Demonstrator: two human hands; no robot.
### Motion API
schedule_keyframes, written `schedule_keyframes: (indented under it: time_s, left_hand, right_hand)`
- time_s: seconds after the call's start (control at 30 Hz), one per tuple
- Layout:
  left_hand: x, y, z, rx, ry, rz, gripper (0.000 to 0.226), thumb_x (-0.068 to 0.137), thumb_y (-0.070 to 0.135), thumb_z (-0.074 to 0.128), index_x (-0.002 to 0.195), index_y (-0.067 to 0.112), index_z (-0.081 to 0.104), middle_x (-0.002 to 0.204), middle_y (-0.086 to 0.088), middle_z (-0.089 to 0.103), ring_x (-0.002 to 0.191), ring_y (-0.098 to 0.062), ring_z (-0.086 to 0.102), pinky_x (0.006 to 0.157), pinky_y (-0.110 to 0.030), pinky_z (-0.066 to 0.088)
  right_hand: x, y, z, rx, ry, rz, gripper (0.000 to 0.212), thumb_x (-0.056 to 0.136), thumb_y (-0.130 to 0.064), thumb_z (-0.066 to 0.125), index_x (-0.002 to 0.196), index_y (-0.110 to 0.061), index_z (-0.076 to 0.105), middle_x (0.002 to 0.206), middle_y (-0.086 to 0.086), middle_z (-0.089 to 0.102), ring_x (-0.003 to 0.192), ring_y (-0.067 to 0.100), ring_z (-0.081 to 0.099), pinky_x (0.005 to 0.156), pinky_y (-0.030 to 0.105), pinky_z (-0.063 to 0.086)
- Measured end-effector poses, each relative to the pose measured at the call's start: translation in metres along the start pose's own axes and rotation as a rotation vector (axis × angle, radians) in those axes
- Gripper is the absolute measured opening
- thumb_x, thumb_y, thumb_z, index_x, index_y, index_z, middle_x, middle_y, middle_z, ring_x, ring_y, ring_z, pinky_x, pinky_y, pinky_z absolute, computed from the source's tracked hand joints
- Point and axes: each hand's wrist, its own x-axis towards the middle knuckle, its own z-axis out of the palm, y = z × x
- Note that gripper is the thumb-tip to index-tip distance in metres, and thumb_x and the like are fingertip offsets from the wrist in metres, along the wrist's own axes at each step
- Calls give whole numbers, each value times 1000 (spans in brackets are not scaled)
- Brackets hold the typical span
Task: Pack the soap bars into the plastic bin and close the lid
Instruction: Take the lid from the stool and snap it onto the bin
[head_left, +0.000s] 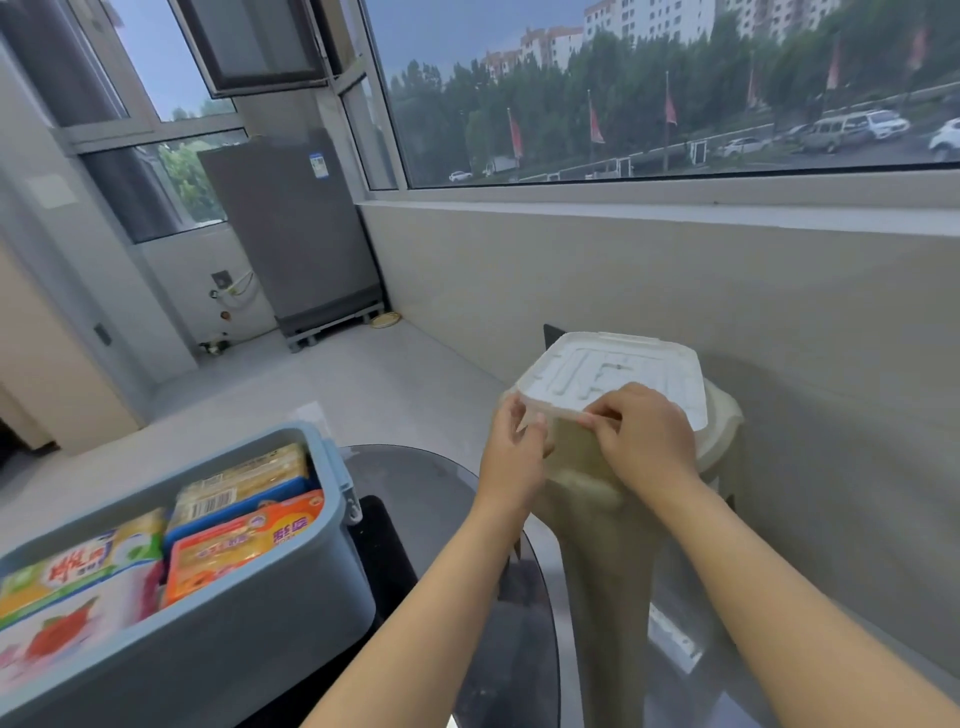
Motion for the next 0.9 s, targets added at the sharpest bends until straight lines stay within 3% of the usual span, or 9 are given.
schedule_keyframes:
  time_s: [0.1,0.27,0.37,0.43,0.53,0.63,0.77,0.9]
  left_hand:
    - [-6,23,-5,-227,-40,-68,53,98,29,45,146,21,26,137,-3,45,121,-21,53,92,-33,52]
    - [-25,63,-21,-334,-97,-25,61,94,46,44,147,20,27,141,-12,48,125,-27,53,101,-45,47]
    - [-43,81,-39,-280,-57,63,56,95,44,44,146,28,27,138,-9,52,123,-24,55,97,-40,51]
    - [-56,91,-56,-225,-4,119,58,94,43,45,147,30,25,137,-5,52,120,-21,56,91,-33,54]
    - [-77,107,-83,-195,77,214,59,92,43,48,146,32,28,134,0,55,118,-17,58,93,-34,53]
    - [-97,120,-108,-148,159,307,59,89,44,52,144,34,30,131,2,59,115,-14,60,97,-39,51]
    - [-121,132,-144,-69,282,409,71,75,53,58,140,36,36,127,1,63,109,-6,63,89,-28,53]
    - [-138,132,-192,0,392,426,46,86,43,57,130,38,45,120,11,65,107,-2,63,96,-31,49]
  right_hand:
    - [-10,-33,-10,117,173,-72,14,83,-25,64,77,-13,69,84,0,67,84,21,57,77,38,44]
    - [-28,-82,-21,424,287,-89,12,86,-24,62,82,-14,67,80,-6,61,82,16,55,79,36,45]
    - [-38,-107,-25,597,230,-92,8,86,-29,59,79,-27,61,78,-16,56,83,15,56,76,35,49]
    - [-45,-123,-25,681,159,-114,12,87,-30,59,76,-35,56,81,-10,60,86,16,58,77,37,51]
    - [-57,-150,-22,828,52,-125,4,85,-29,62,82,-30,60,88,2,65,86,18,62,78,38,53]
    - [-67,-178,-18,908,-4,-180,6,83,-32,65,84,-28,61,83,-1,66,78,13,63,70,25,53]
    - [-78,-214,-13,1065,-38,-237,10,82,-34,63,86,-25,61,77,-6,68,70,9,64,63,20,53]
    - [-86,-237,1,1204,-57,-191,14,82,-38,60,88,-24,61,75,-10,67,67,3,62,57,15,50]
